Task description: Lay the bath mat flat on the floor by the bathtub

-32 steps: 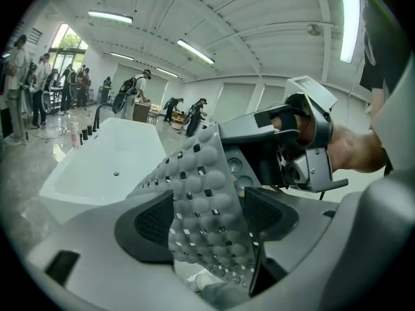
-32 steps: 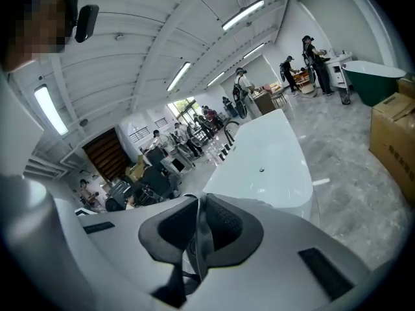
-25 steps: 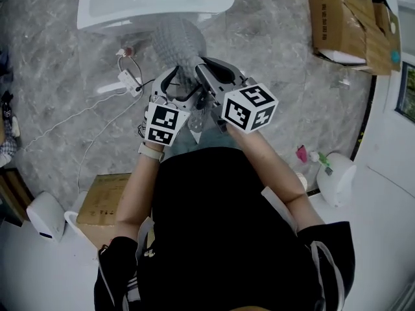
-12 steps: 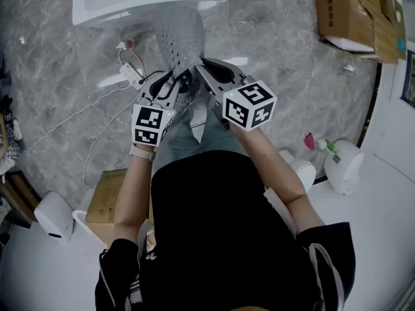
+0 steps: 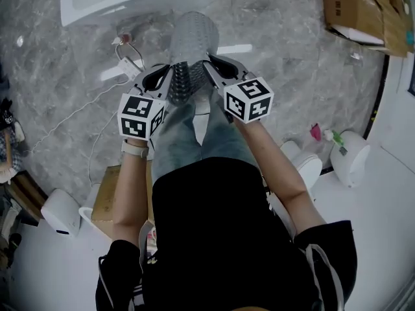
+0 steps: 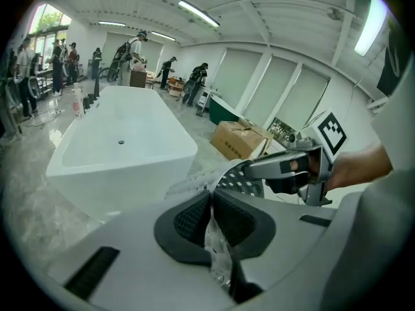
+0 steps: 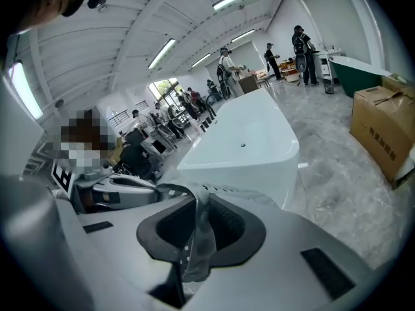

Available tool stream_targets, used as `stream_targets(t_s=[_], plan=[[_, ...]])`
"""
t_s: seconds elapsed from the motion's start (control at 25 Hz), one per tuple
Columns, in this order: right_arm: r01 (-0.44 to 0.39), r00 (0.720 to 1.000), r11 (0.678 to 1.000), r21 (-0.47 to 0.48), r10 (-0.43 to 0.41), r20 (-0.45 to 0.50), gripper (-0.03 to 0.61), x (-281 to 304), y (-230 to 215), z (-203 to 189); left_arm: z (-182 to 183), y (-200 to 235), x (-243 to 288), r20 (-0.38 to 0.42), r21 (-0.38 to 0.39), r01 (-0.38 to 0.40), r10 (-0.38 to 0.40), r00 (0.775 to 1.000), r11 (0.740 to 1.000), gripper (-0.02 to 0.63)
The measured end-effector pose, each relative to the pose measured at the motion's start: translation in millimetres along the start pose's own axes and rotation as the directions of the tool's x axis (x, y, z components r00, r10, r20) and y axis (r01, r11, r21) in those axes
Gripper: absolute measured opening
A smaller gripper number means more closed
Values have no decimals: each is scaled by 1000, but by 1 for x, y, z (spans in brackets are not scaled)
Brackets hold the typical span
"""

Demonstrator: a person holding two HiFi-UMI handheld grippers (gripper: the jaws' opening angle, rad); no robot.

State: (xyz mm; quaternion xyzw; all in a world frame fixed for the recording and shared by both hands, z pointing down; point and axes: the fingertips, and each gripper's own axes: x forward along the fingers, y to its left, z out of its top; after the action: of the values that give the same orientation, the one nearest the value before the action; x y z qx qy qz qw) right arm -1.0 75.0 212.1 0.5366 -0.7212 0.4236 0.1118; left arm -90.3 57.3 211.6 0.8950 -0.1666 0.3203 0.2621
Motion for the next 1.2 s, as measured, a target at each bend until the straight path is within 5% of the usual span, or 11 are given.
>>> stream_targets(t_s=[0.24, 0.64, 0.96, 1.2], plan=[[-1, 1000, 1000, 2, 1, 9, 72, 23, -26, -37, -7, -6, 13, 7, -91, 79, -79, 997, 993, 29], [-19, 1000, 1000, 8, 19, -1, 114, 81, -48, -93, -18, 2, 29, -8, -90, 120, -121, 993, 989, 25], [-78, 995, 997, -22, 76, -60, 229, 131, -70, -129, -43, 27, 41, -37, -46, 115, -116, 993, 992, 18], [-126, 985, 992, -20, 123, -125, 235, 167, -67, -166, -62, 47, 57, -8, -108, 122, -123, 992, 987, 17]])
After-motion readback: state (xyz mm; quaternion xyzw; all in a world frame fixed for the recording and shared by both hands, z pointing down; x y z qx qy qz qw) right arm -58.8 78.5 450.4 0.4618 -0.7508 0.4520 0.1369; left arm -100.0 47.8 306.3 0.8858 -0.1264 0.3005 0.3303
